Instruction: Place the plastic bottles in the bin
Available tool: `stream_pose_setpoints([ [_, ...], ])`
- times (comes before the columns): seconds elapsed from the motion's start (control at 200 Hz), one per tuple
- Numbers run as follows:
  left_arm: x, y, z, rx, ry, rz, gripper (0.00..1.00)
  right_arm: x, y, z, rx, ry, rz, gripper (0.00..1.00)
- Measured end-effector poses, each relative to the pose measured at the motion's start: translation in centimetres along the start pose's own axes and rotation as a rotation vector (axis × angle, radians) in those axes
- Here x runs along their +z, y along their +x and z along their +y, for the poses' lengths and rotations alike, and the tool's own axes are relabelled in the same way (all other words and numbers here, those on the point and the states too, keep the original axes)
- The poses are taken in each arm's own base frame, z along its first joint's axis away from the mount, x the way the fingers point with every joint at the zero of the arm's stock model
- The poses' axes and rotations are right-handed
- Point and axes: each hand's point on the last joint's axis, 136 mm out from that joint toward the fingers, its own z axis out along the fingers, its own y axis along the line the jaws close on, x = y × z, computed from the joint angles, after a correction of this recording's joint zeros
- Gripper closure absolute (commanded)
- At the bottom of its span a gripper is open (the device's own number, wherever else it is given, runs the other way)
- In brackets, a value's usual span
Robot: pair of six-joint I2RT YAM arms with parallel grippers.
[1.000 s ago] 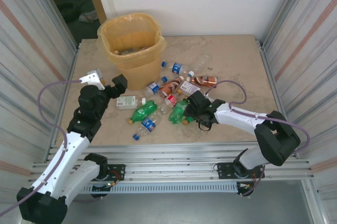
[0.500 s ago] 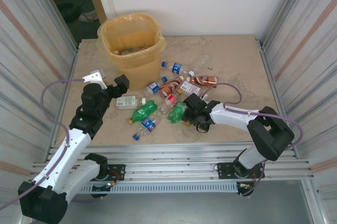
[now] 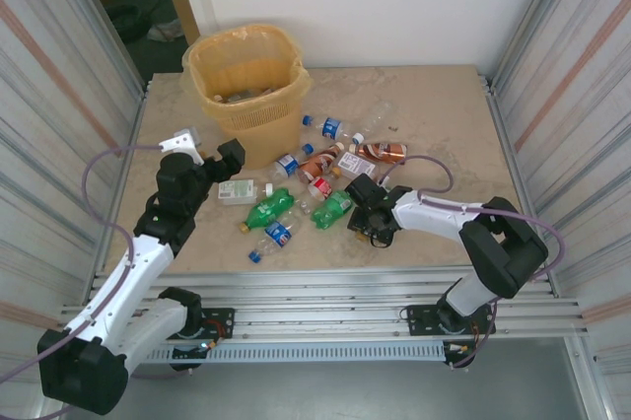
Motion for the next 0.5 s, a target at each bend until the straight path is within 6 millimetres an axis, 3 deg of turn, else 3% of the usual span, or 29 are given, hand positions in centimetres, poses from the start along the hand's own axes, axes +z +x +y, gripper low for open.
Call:
stream_pose_setpoints([
  [0.501,-0.01,0.03,-0.08,-0.008,0.005,0.002,0.01,0.03,0.22,-0.84,-0.055,0.094,-0.002,0.82],
])
